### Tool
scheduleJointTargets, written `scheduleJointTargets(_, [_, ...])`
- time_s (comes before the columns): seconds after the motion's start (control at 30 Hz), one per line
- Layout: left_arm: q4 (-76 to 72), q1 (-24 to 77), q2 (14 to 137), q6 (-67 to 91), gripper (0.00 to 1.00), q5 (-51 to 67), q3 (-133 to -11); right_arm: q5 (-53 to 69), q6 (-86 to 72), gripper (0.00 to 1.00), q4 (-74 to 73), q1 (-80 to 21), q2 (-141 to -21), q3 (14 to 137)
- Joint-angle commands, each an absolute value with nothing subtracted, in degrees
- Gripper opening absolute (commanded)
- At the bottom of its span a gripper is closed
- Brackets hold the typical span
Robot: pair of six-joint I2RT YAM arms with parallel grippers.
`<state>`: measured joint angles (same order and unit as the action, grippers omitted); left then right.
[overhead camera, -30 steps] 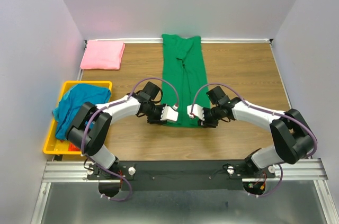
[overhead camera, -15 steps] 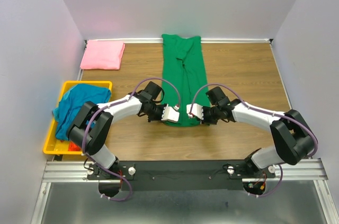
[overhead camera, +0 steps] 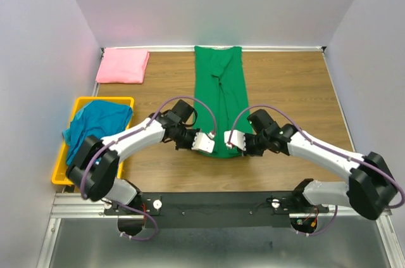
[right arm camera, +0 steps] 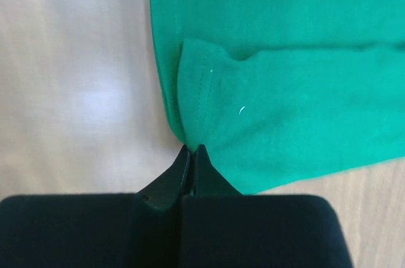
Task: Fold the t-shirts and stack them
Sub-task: Fold the tshirt
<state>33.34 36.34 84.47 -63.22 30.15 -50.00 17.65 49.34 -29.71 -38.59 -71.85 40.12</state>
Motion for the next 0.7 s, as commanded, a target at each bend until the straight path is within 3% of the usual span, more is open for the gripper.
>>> scheduleJointTargets(0.0, [41.3,41.7,76.9,-64.3,0.00,33.3,-46.9,18.8,42.2,0.01,-38.6,-45.9,-65.5,39.3])
scheduleJointTargets(0.23, [45.9,41.5,72.8,-62.3,0.00,35.9,-48.8,15.5,35.9,0.00,-42.1,-49.2,-62.3,43.1])
scheduleJointTargets(0.67, [48.2,27.9,91.7,-69.7,0.00,37.0,-67.1,20.0,47.0,0.01,-41.5,-36.1,-78.4,57.3])
